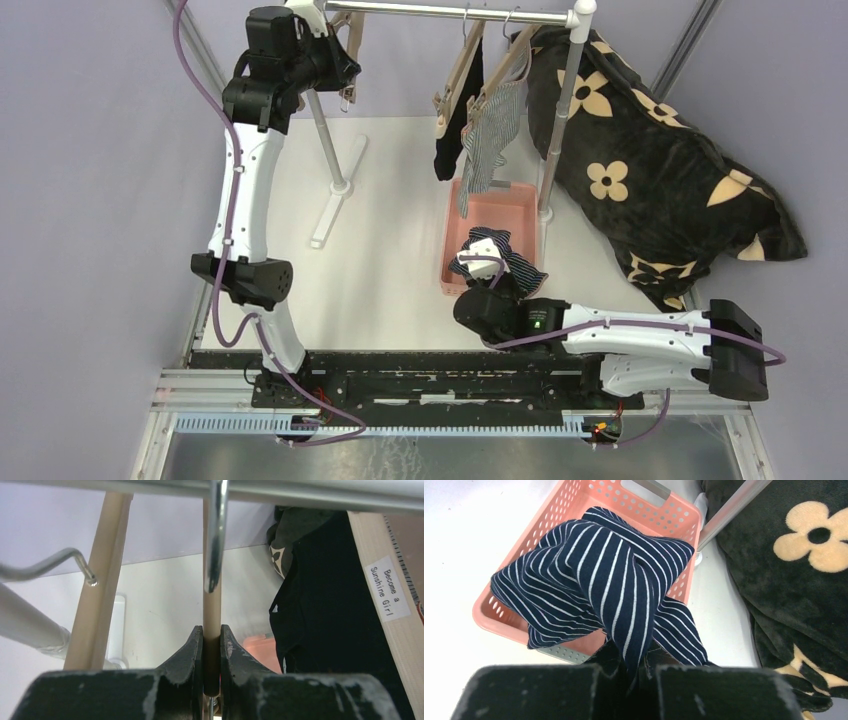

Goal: Remove the underwear clipped to the hanger

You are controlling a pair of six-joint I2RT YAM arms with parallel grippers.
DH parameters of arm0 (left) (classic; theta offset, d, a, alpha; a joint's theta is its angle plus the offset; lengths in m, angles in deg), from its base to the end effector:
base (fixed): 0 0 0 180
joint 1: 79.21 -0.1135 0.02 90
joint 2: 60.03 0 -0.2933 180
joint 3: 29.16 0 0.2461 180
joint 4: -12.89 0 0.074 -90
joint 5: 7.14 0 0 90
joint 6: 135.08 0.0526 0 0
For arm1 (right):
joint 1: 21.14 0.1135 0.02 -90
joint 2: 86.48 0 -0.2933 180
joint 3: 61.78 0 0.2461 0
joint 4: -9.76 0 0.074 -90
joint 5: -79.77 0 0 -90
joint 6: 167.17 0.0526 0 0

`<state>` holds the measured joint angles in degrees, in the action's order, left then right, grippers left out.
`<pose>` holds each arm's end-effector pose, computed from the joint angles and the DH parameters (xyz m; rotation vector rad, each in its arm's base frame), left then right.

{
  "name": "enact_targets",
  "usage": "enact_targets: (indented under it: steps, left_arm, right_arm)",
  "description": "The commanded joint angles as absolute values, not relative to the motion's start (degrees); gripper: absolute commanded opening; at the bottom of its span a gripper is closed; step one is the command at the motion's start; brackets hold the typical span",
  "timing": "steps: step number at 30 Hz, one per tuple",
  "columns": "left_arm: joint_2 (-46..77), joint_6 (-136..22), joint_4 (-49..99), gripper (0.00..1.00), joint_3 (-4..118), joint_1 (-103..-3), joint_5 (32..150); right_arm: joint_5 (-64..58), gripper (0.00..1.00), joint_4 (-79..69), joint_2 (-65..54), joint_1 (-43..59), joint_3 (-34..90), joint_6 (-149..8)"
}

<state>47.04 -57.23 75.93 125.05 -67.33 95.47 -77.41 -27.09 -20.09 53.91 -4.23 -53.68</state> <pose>0.3832 -0.0924 0.5399 0.1511 1.8643 -0.4944 0.1014 0.1920 0.2769 -0.3433 1.8259 -0.2238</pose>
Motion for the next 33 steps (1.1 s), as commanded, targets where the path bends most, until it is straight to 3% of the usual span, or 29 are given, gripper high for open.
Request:
enact_targets:
  steps: [1, 17, 20, 21, 22, 24, 25, 33]
  left_arm:
    - [47.31, -58.97, 71.08, 0.03, 128.06, -67.78, 97.10]
    - [49.77, -59.78, 71.18, 0.04, 125.05, -68.65, 97.77]
    - [48.97, -59.60, 70.85, 0.17, 123.06, -68.55, 97.70]
    - [48.62, -59.60, 70.62, 0.28, 122.52, -68.53, 97.79]
    - [48.15, -59.65, 70.29, 0.45, 121.98, -68.57, 97.80]
    - [46.74, -59.59, 69.15, 0.66, 120.29, -68.57, 98.06]
    - [46.02, -59.65, 68.65, 0.97, 119.47, -68.52, 98.02]
    - [41.02, -58.87, 67.08, 0.99, 114.65, -68.49, 97.30]
  right_arm:
    - [-77.02, 0.01, -23.20, -18.64, 53.44, -3.99, -54.29]
    - [-75.26, 0.01, -19.73, -13.75, 53.31, -1.86, -55.84]
    - [-74.70, 0.01, -19.80, -14.03, 52.84, -2.18, -55.14]
    - [-74.47, 0.01, -19.94, -14.18, 52.74, -2.22, -54.92]
    - [-74.26, 0.01, -20.06, -14.23, 52.63, -2.25, -54.73]
    - [-74.38, 0.01, -20.28, -14.08, 52.40, -2.23, -54.62]
    - [-74.59, 0.01, -20.41, -13.87, 52.30, -2.23, -54.50]
    - [-76.75, 0.01, -20.39, -13.05, 51.02, -1.62, -54.09]
